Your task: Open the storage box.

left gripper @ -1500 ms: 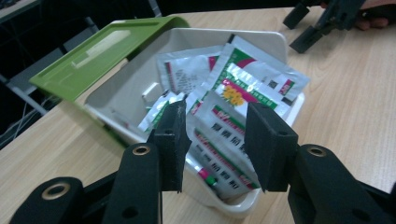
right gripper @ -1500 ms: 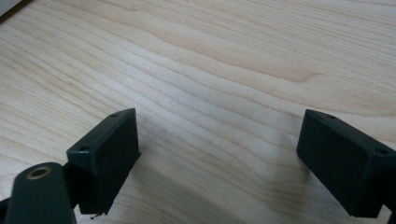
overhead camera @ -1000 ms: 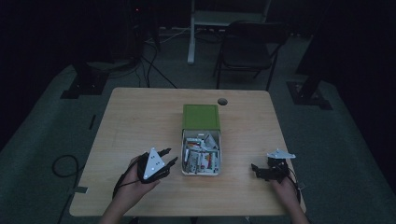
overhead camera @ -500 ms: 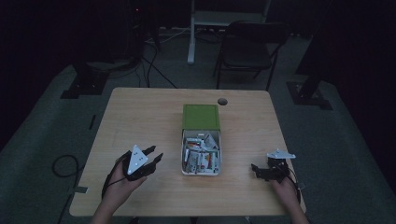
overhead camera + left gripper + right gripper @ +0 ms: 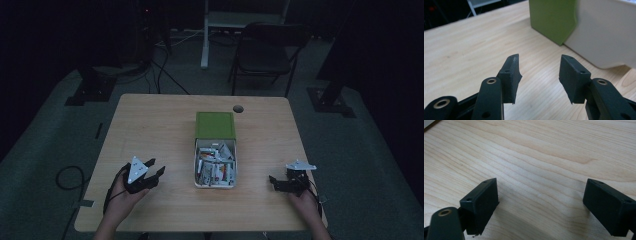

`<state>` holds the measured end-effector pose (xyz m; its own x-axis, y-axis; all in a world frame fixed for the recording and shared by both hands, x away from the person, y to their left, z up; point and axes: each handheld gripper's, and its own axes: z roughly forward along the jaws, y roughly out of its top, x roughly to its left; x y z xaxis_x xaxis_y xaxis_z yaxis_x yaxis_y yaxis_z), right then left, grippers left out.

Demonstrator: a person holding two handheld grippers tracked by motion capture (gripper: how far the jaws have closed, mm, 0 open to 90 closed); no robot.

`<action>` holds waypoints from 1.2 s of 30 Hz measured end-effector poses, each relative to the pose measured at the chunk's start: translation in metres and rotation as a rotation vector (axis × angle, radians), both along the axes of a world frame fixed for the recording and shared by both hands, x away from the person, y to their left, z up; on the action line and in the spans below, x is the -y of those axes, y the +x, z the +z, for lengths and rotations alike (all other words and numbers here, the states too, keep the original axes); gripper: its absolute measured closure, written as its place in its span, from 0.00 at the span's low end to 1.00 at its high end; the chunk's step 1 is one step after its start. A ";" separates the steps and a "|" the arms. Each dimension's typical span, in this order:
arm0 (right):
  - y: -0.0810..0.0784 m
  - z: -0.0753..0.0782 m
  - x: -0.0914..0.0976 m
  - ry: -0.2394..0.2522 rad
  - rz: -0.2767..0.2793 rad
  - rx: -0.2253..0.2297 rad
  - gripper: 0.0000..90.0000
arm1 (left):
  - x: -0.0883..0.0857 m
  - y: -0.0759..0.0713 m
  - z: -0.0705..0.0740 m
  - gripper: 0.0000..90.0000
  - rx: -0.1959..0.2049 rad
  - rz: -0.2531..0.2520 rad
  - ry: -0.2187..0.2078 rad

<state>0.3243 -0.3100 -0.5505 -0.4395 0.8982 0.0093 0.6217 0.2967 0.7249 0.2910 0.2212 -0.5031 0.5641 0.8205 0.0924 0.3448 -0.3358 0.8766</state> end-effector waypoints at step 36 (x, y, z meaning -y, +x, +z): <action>-0.001 0.000 -0.001 -0.002 -0.016 -0.001 0.13 | -0.045 0.002 -0.036 0.10 -0.264 0.285 0.080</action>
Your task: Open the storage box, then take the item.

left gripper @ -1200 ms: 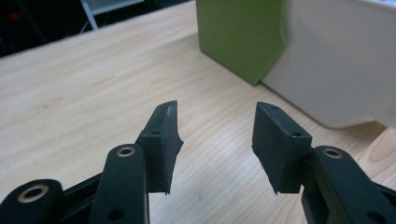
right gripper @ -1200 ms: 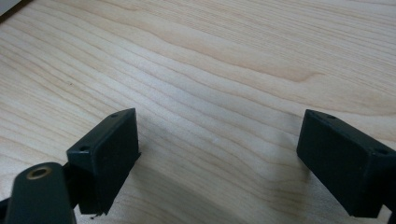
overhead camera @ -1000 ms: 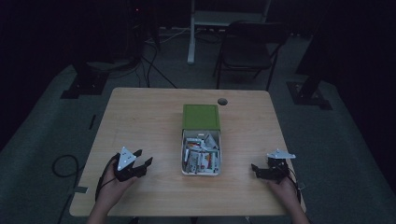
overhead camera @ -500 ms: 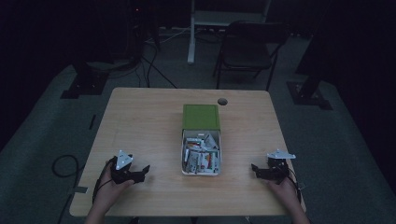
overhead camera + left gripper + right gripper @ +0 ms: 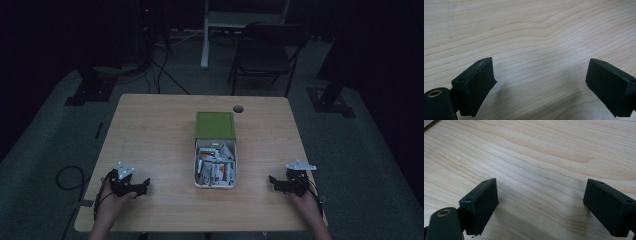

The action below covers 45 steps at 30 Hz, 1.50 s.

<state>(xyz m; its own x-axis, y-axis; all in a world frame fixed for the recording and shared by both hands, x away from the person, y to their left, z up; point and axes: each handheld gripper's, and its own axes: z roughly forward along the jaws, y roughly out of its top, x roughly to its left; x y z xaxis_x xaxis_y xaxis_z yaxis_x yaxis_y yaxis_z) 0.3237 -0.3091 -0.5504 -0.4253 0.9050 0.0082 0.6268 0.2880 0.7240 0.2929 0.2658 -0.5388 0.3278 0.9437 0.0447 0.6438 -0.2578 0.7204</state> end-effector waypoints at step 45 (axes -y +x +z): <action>-0.003 0.010 -0.012 -0.005 0.051 -0.102 0.13 | -0.005 0.002 -0.007 0.09 -0.040 0.100 -0.024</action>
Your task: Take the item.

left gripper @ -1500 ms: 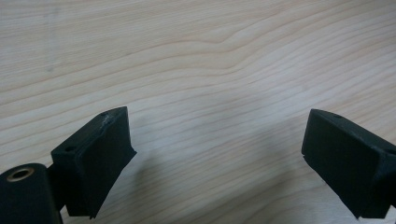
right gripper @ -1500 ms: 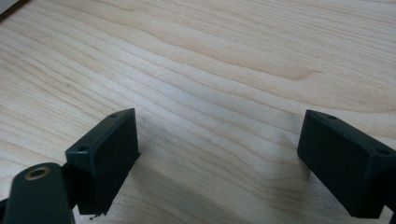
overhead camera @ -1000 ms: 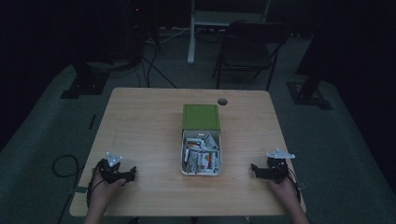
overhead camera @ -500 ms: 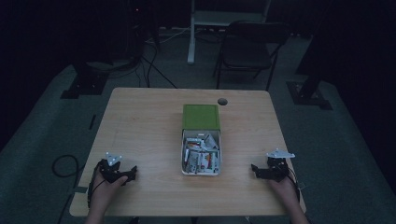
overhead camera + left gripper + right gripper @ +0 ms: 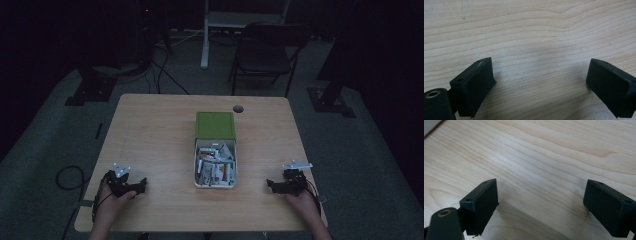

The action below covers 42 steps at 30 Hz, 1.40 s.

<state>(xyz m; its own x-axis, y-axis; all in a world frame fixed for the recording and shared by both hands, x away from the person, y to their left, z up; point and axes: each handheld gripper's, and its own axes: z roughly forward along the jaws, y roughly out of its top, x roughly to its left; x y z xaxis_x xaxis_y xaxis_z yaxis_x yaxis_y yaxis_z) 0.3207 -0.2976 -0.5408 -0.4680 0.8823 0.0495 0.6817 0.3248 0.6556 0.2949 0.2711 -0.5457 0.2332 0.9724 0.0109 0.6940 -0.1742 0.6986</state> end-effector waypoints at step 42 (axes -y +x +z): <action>-0.001 0.081 -0.068 0.155 0.225 0.108 0.17 | 0.000 0.000 0.000 0.09 -0.002 -0.003 0.002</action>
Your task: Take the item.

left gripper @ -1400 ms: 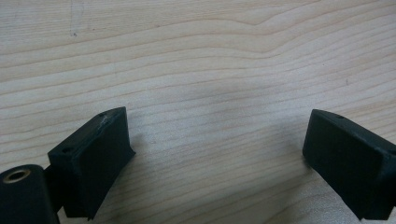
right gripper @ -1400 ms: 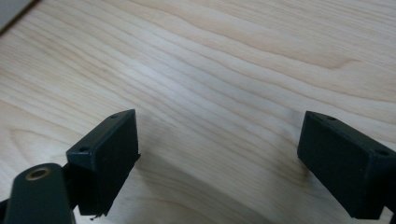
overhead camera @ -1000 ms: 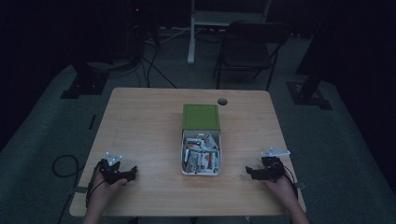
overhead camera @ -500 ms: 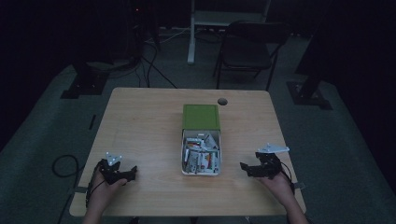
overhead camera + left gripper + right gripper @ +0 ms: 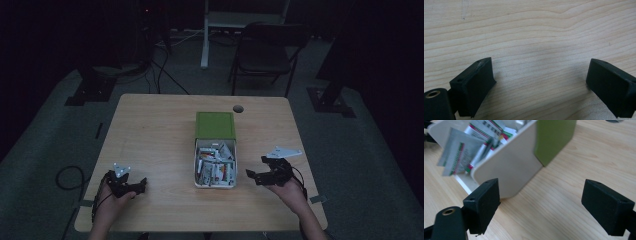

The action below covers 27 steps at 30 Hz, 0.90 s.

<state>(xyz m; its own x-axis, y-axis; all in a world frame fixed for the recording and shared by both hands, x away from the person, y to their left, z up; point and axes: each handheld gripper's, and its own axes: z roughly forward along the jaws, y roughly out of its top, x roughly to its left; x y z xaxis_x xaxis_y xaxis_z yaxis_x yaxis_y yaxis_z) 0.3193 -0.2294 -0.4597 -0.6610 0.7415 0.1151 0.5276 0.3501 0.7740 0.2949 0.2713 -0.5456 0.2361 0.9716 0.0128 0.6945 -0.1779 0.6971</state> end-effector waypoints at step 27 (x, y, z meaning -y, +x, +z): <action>0.005 0.024 -0.060 0.036 0.161 0.042 0.21 | 0.000 0.000 0.000 0.09 0.000 0.000 0.000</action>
<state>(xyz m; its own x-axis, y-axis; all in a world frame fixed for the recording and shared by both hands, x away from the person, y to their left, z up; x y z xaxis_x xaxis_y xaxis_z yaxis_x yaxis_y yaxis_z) 0.3247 -0.1696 -0.4360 -0.7754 0.6218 0.1096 0.4342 0.3991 0.8076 0.2949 0.2713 -0.5456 0.2362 0.9716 0.0130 0.6943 -0.1781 0.6973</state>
